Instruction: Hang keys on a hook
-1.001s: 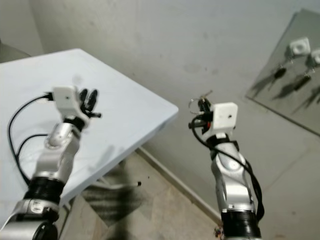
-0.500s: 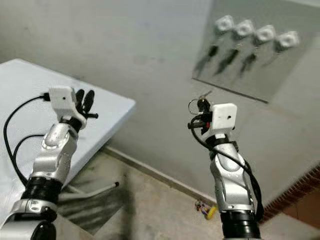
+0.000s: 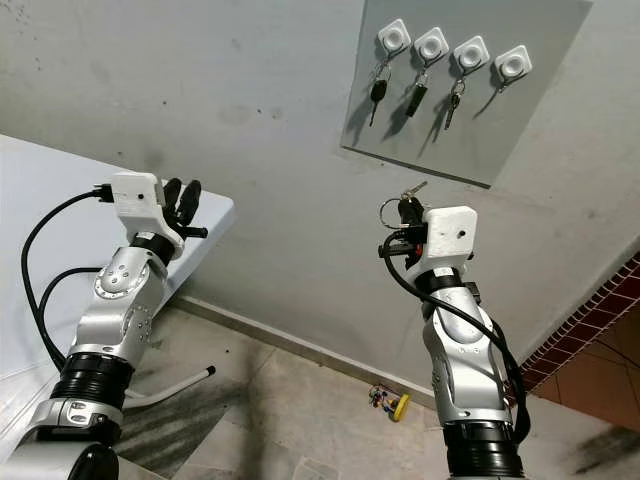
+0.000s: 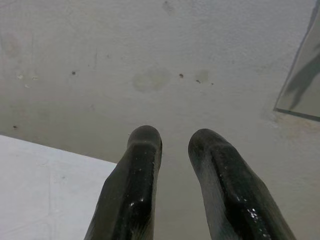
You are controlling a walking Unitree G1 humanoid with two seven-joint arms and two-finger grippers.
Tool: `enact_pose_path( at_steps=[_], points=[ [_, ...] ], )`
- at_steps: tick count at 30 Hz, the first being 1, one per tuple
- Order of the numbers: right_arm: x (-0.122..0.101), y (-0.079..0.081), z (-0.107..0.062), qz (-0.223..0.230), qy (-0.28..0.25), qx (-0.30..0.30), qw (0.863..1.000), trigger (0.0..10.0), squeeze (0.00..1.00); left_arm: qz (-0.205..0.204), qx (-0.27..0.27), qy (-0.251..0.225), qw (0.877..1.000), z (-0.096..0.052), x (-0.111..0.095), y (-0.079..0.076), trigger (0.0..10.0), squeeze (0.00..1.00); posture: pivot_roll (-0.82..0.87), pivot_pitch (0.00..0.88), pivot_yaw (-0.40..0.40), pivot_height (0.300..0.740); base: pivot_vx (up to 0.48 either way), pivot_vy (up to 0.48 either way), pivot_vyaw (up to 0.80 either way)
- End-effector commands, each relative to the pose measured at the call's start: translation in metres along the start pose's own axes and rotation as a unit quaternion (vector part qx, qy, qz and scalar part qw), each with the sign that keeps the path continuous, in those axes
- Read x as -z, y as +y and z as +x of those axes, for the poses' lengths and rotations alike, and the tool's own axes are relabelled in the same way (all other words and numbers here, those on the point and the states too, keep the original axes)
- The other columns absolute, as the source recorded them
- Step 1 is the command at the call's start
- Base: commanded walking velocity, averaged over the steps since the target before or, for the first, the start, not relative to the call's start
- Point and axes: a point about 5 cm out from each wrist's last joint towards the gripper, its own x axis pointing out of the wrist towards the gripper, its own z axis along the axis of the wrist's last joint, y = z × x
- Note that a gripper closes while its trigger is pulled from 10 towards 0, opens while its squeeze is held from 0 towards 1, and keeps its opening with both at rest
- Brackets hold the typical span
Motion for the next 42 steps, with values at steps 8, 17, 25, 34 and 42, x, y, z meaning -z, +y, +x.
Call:
enact_pose_path(
  at_steps=[8, 17, 25, 34, 42],
  points=[
    [-0.003, 0.002, 0.001, 0.0, -0.003, -0.003, 1.0, 10.0, 0.0, 0.025, 0.031, -0.018, 0.999, -0.001, -0.007, -0.006, 10.0, 0.0, -0.15, 0.0, -0.057, 0.74, 0.0, -0.12, -0.67],
    [-0.001, 0.002, -0.001, -0.002, -0.001, -0.006, 1.0, 10.0, 0.0, 0.01, 0.029, -0.014, 0.999, 0.001, -0.006, -0.01, 10.0, 0.0, -0.15, 0.0, -0.058, 0.74, 0.0, -0.107, -0.66],
    [-0.001, 0.001, -0.001, -0.008, 0.001, -0.001, 1.0, 10.0, 0.0, 0.006, 0.028, -0.002, 1.0, 0.001, -0.003, -0.012, 10.0, 0.0, -0.15, 0.0, -0.058, 0.74, 0.0, 0.0, -0.65],
    [0.001, 0.001, -0.004, 0.003, 0.009, 0.014, 1.0, 10.0, 0.0, -0.001, 0.051, 0.018, 0.999, -0.001, 0.001, -0.016, 10.0, 0.0, -0.16, 0.0, -0.058, 0.74, 0.0, 0.0, -0.12],
    [0.003, 0.0, -0.006, -0.003, 0.021, 0.021, 1.0, 10.0, 0.0, -0.011, 0.07, 0.029, 0.997, -0.004, 0.005, -0.02, 10.0, 0.0, -0.16, 0.0, -0.059, 0.74, 0.0, 0.0, 0.0]
  ],
)
